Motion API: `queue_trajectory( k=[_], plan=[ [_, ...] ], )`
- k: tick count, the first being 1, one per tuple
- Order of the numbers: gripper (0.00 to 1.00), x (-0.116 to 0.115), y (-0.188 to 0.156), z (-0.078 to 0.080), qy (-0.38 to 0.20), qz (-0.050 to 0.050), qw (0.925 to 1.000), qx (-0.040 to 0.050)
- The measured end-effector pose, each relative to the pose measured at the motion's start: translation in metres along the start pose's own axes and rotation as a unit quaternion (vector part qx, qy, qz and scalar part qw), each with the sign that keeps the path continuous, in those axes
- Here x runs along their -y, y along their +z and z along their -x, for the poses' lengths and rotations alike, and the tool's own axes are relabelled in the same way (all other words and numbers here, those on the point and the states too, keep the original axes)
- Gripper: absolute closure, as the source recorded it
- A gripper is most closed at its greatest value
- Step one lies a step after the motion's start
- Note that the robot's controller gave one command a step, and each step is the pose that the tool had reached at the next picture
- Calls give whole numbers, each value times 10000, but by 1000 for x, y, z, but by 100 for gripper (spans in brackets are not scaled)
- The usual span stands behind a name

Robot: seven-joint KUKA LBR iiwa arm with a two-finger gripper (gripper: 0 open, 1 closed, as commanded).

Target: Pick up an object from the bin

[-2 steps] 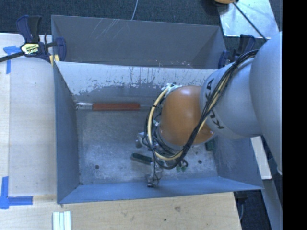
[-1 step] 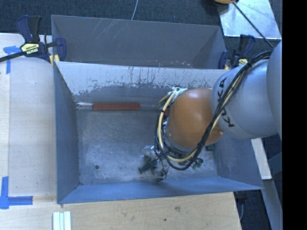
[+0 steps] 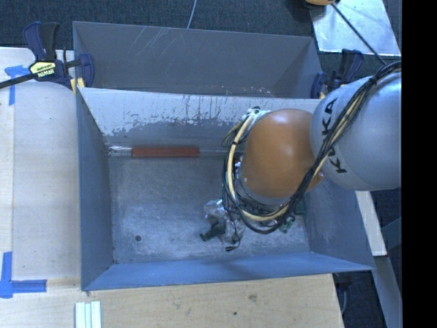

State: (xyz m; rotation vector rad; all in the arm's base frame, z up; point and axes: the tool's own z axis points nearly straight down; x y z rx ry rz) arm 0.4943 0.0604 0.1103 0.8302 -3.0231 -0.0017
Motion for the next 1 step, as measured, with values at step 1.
queue_trajectory(
  k=[1],
  plan=[
    [100,-4,-132,31,-307,-16,9995,44]
  ],
)
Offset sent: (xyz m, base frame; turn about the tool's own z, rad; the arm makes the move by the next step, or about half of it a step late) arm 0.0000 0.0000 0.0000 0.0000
